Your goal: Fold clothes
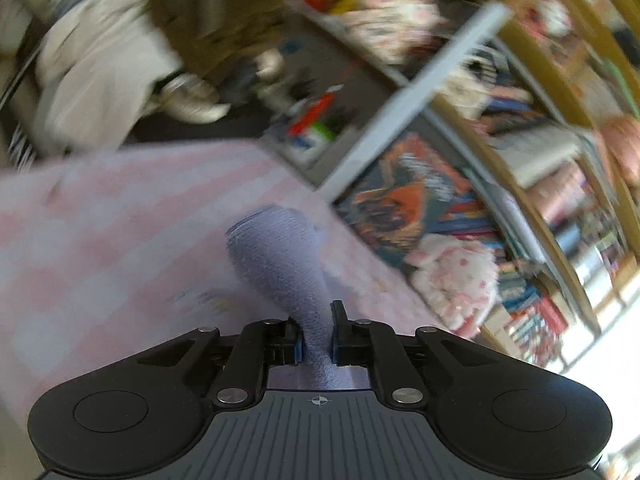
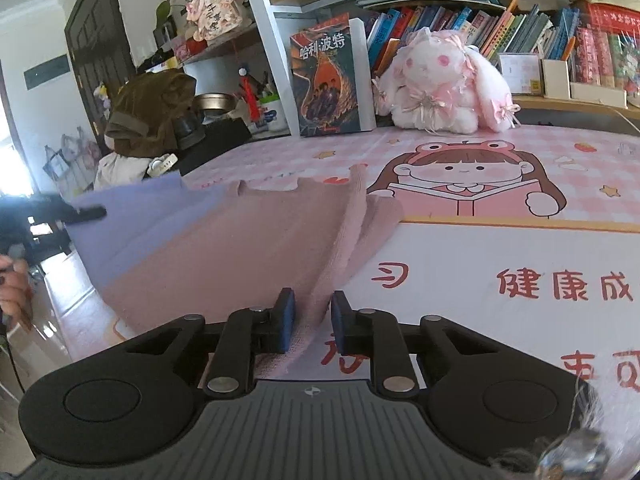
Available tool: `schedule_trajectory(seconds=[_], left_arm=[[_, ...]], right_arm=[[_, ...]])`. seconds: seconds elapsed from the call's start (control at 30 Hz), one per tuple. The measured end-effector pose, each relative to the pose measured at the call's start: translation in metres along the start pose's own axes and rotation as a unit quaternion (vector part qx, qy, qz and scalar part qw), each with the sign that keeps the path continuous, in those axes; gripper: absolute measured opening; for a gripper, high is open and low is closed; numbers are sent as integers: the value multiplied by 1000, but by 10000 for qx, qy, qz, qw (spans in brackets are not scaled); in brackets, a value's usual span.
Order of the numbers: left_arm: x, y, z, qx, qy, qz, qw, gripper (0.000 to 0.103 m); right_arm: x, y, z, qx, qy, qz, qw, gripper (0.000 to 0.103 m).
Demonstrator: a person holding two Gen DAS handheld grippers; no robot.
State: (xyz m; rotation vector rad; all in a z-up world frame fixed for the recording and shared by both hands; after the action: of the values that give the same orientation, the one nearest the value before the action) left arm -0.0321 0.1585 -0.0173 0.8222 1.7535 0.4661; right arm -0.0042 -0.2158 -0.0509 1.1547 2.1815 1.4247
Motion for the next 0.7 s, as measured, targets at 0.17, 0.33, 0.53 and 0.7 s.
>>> schedule_trajectory(seconds=[0.17, 0.33, 0.53, 0.7], left_arm=[[-82, -16, -3, -66, -474, 1346, 9897, 11], [-149, -82, 9, 728, -818, 2913, 9503, 22], [-164, -185, 22, 1690, -765, 4668, 8647, 52], [-167, -208, 12, 1536, -751, 5208, 8364, 58]], right_arm=[[-1, -1, -1, -19, 28, 91, 10000, 18], [-3, -1, -2, -25, 73, 173, 9998, 18], [-5, -1, -2, -30, 123, 286, 9995, 18], [-7, -1, -2, -22, 168, 388, 9991, 18]])
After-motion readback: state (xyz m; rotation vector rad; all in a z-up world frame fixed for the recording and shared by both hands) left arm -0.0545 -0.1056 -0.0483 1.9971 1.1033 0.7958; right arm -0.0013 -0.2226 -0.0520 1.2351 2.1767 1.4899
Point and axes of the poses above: each gripper's, at about its wrist camera, not at the fingertips, and z roughly the way its jaws point, x to its left, y to its top, the point moved 6 cm from there along z, roughly the way its jaws point, and after that the axes turned 7 degrees about -z, right-handed, at the moved point
